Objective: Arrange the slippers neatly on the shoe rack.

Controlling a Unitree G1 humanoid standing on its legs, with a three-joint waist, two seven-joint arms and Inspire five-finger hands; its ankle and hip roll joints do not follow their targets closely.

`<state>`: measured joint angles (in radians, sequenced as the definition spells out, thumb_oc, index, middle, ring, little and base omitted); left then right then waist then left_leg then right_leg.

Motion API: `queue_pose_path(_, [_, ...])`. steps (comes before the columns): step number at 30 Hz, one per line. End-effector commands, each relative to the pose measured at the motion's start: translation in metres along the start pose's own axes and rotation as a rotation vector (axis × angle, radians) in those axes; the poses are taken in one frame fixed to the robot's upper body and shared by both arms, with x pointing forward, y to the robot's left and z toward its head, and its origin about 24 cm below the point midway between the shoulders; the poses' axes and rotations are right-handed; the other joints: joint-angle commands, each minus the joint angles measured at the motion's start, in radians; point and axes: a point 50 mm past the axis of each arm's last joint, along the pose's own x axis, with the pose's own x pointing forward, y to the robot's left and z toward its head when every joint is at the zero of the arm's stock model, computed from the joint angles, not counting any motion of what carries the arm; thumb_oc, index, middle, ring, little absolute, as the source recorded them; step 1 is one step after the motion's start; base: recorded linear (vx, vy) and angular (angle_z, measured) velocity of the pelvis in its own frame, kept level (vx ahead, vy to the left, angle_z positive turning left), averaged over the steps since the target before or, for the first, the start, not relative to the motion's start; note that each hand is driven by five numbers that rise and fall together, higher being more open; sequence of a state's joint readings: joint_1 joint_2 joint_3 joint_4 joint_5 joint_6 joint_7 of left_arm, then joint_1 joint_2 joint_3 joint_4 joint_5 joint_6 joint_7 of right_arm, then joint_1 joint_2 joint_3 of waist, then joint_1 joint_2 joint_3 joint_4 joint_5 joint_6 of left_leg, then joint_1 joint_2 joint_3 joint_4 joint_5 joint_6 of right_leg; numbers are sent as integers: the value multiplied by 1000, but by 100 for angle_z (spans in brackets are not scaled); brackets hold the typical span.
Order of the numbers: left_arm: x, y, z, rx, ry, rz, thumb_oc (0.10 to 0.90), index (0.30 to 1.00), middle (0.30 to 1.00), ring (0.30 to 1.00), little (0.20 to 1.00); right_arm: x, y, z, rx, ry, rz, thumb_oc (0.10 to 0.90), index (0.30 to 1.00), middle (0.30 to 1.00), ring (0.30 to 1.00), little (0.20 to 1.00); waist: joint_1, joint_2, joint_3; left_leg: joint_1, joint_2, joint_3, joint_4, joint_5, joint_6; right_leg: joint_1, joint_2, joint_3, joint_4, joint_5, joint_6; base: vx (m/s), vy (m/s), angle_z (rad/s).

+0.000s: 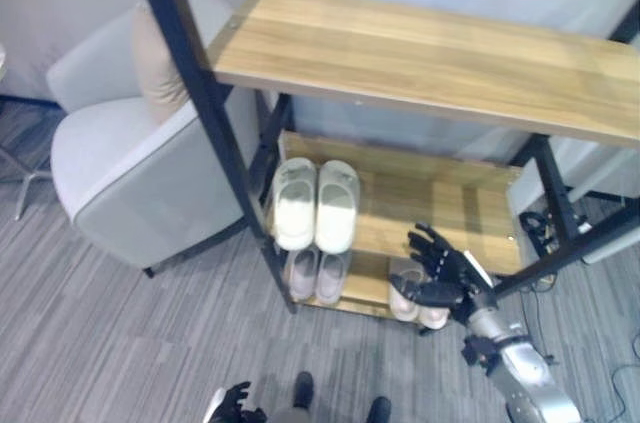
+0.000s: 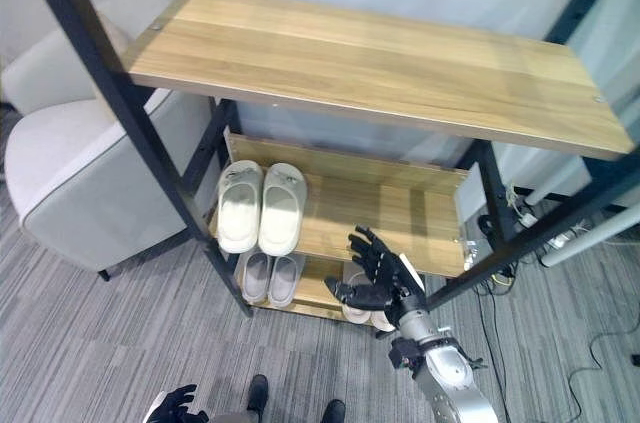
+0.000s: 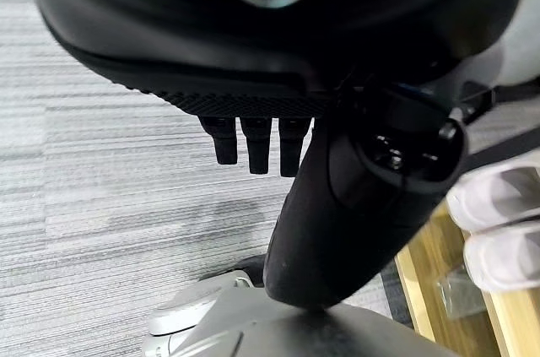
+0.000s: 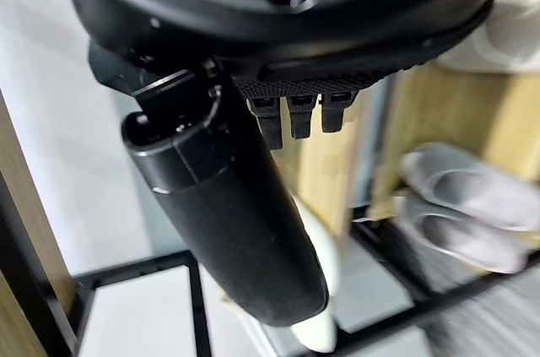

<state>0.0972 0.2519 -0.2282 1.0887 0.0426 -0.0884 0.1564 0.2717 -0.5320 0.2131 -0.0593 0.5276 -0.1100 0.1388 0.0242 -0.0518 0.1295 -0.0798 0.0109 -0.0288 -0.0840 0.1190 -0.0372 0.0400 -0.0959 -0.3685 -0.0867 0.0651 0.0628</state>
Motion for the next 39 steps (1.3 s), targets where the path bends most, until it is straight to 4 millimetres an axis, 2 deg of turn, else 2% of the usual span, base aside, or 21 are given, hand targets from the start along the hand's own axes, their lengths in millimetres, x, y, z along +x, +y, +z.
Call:
queue_pose_path(1, [4,-20,25,-28,-87,-96,800,900,900,900,900,-8,-2,33,-204,-96,145,800,900,900,900,900,-31,7,-46,33,55,54,-3,-80,-60,-16,-33,60,26,-86,59,-26,-33,-19])
queue_pose_path(3, [3,-22,25,-21,-90,-108,800,900,900,900,900,-12,-6,26,-242,-50,145,800,900,900,900,900,-35,11,-46,36,56,59,-3,-80,-62,-16,-32,64,29,-87,59,-24,-31,-10])
queue_pose_path(4, [3,-25,24,-13,-89,-124,800,900,900,900,900,-17,-15,10,-312,38,120,800,900,900,900,900,-45,19,-46,40,61,65,-3,-77,-63,-14,-29,70,28,-88,59,-13,-18,-10])
queue_pose_path(6, [3,-26,24,-8,-86,-127,800,900,900,900,900,-20,-19,3,-326,73,105,800,900,900,900,900,-49,21,-45,42,63,69,-3,-76,-64,-14,-27,75,27,-88,58,-15,-16,-19])
queue_pose_path(8, [2,-28,24,2,-89,-140,800,900,900,900,900,-24,-29,-13,-413,156,63,800,900,900,900,900,-54,26,-47,46,65,74,-3,-75,-66,-10,-24,78,23,-89,57,-19,-30,-17])
queue_pose_path(9, [2,-30,26,14,-100,-145,800,900,900,900,900,-26,-37,-28,-535,231,25,800,900,900,900,900,-55,32,-48,47,68,76,-3,-71,-67,-6,-21,77,19,-90,56,-25,-37,-11])
queue_pose_path(10, [2,-30,26,13,-99,-145,800,900,900,900,900,-26,-37,-29,-537,230,25,800,900,900,900,900,-55,31,-47,47,68,76,-3,-71,-67,-5,-21,77,18,-90,56,-37,-52,-19])
queue_pose_path(11, [2,-32,28,33,-110,-149,800,900,900,900,900,-28,-44,-45,-597,301,-24,800,900,900,900,900,-54,36,-49,46,70,75,-3,-67,-66,0,-17,81,16,-93,54,-16,-26,-14])
queue_pose_path(13, [2,-32,30,46,-114,-150,800,900,900,900,900,-27,-46,-53,-619,330,-42,800,900,900,900,900,-53,36,-48,46,72,75,-3,-65,-67,3,-15,82,15,-95,52,-31,-41,-5])
queue_pose_path(15, [3,-32,33,70,-125,-150,800,900,900,900,900,-27,-50,-77,-660,428,-84,800,900,900,900,900,-46,42,-47,46,75,72,-3,-58,-68,10,-9,82,13,-101,47,-56,-83,-1])
queue_pose_path(16, [3,-31,34,76,-129,-146,800,900,900,900,900,-28,-49,-87,-650,466,-93,800,900,900,900,900,-45,43,-45,45,76,69,-3,-55,-68,12,-6,83,12,-103,44,-40,-65,-1])
queue_pose_path(17, [3,-31,34,76,-129,-144,800,900,900,900,900,-27,-48,-88,-650,464,-93,800,900,900,900,900,-46,42,-44,46,76,69,-3,-55,-68,13,-6,83,12,-103,44,-36,-57,0])
queue_pose_path(22, [5,-26,39,100,-142,-127,800,900,900,900,900,-40,-41,-131,-591,656,-135,800,900,900,900,900,-33,56,-26,37,92,58,-3,-31,-78,18,16,99,3,-117,31,-60,-78,0])
queue_pose_path(26, [6,-25,43,143,-160,-125,800,900,900,900,900,-51,-39,-151,-554,764,-173,800,900,900,900,900,-23,63,-6,19,102,44,2,-8,-83,18,31,114,-1,-130,22,-83,-81,5])
queue_pose_path(28, [6,-25,48,153,-178,-125,800,900,900,900,900,-53,-38,-154,-537,783,-184,800,900,900,900,900,-17,63,10,-2,102,34,21,4,-87,20,31,113,-1,-133,18,-133,-53,8])
queue_pose_path(29, [6,-26,50,156,-184,-125,800,900,900,900,900,-54,-38,-156,-533,794,-188,800,900,900,900,900,-15,58,20,-15,98,27,45,-1,-87,18,27,113,-1,-128,16,-180,-46,10])
queue_pose_path(31, [7,-25,52,156,-189,-125,800,900,900,900,900,-56,-39,-159,-529,820,-197,800,900,900,900,900,-20,40,31,-27,82,25,114,-49,-81,3,10,103,-1,-111,12,-200,-44,13])
queue_pose_path(36, [7,-29,48,149,-162,-134,800,900,900,900,900,-58,-39,-166,-555,881,-186,800,900,900,900,900,-43,3,20,39,41,41,268,-223,-61,-36,-25,81,17,-75,14,-105,0,22])
queue_pose_path(39, [7,-32,49,165,-167,-142,800,900,900,900,900,-59,-39,-167,-558,895,-183,800,900,900,900,900,-55,13,11,92,36,41,238,-247,-53,-48,-19,78,28,-65,20,-7,81,11])
